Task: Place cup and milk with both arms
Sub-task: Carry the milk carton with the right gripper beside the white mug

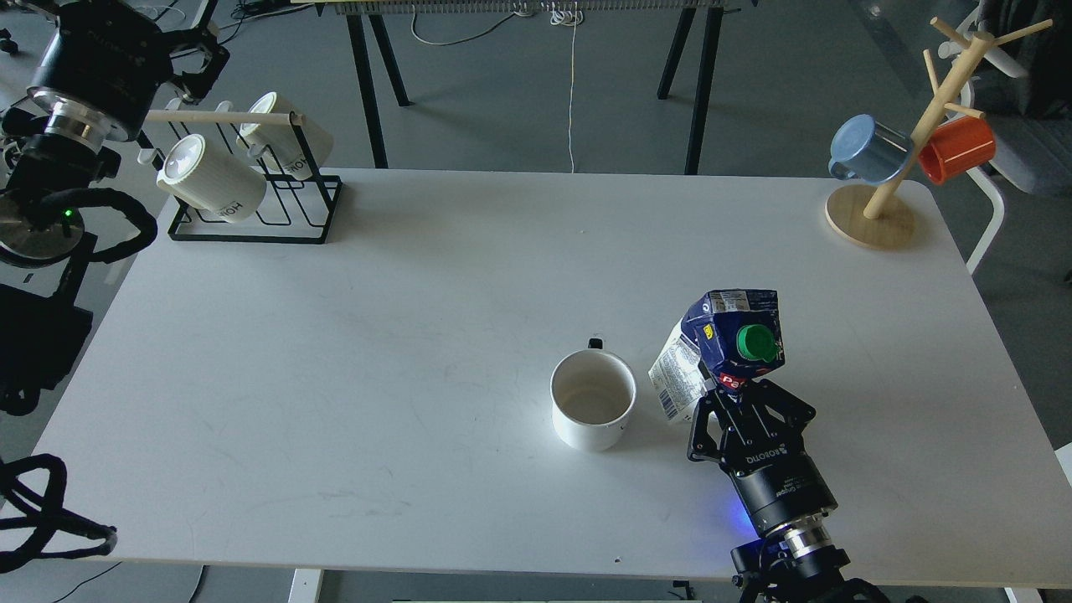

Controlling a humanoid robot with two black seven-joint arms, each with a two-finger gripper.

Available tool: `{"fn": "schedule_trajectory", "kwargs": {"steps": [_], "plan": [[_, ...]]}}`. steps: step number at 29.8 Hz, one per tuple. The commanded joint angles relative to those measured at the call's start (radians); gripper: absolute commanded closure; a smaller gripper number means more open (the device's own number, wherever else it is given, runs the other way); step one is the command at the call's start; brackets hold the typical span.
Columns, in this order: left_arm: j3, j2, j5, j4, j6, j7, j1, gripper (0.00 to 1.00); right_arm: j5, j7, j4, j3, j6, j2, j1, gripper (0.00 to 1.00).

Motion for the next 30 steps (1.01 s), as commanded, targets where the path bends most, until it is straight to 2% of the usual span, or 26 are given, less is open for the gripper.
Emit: {"fn": "schedule_trajectory", "kwargs": {"steps": [1, 8, 10, 14, 20, 23, 30], "plan": [[-0.001, 0.002, 0.000, 0.000, 0.000, 0.000, 0.001, 0.01, 0.000, 0.000, -0.001, 0.000, 0.000, 0.003, 0.001, 0.78], [-0.001, 0.000, 0.000, 0.000, 0.000, 0.000, 0.001, 0.01, 0.000, 0.000, -0.004, 0.002, 0.000, -0.002, -0.007, 0.67], [-0.001, 0.000, 0.000, 0.000, 0.000, 0.000, 0.001, 0.01, 0.000, 0.000, -0.004, 0.002, 0.000, -0.003, -0.008, 0.61], [-0.001, 0.002, 0.000, 0.000, 0.000, 0.000, 0.001, 0.01, 0.000, -0.002, -0.002, 0.002, 0.000, -0.003, -0.012, 0.37], [-0.001, 0.002, 0.000, -0.001, 0.000, 0.000, 0.001, 0.01, 0.002, 0.000, -0.001, 0.002, 0.000, -0.002, -0.013, 0.22], [-0.001, 0.002, 0.000, -0.001, 0.000, 0.000, 0.002, 0.01, 0.002, 0.003, -0.001, 0.003, 0.000, -0.002, -0.016, 0.04], [-0.001, 0.002, 0.000, -0.001, 0.000, 0.000, 0.007, 0.01, 0.000, 0.003, 0.004, 0.003, 0.000, -0.005, -0.048, 0.03]]}}
